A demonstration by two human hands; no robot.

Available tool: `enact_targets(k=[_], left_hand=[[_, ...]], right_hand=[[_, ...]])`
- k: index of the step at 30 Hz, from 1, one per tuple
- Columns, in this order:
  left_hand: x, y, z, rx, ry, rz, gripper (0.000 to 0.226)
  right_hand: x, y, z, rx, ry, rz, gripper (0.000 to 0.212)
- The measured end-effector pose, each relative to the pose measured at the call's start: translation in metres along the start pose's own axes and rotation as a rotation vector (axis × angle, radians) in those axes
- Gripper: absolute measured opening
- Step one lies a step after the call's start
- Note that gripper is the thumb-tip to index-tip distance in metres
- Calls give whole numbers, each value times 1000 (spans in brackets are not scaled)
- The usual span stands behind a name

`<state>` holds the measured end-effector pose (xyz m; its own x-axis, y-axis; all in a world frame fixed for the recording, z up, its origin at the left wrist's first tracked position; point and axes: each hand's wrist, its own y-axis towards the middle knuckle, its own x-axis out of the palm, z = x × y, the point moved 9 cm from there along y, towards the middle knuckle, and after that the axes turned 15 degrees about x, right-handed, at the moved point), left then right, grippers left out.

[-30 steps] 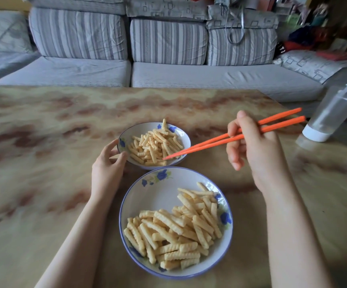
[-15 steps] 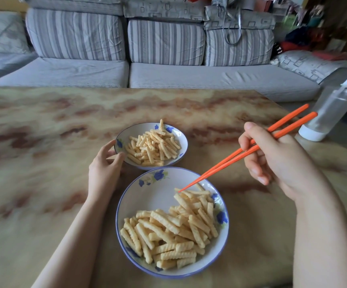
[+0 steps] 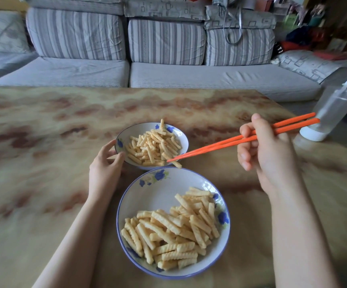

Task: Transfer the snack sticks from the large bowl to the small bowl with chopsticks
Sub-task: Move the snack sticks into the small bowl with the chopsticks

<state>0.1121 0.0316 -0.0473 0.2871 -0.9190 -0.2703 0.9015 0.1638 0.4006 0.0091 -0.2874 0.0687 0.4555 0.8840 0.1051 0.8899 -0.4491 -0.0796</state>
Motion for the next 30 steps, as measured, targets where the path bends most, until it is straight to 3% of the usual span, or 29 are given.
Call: enact_targets(k=[6, 14, 21, 30], left_hand=[[-1, -1, 2, -3, -9, 7, 41], [-1, -2, 3, -8, -8, 15, 41], [0, -1, 2, -6, -14, 13, 41], [0, -1, 2, -4, -12, 9, 41]], right_hand=[[18, 4, 16, -17, -17, 79, 42], [42, 5, 29, -12, -65, -1, 44], [19, 4, 8, -54, -61, 5, 42], [-13, -10, -16, -53, -253, -45, 41]])
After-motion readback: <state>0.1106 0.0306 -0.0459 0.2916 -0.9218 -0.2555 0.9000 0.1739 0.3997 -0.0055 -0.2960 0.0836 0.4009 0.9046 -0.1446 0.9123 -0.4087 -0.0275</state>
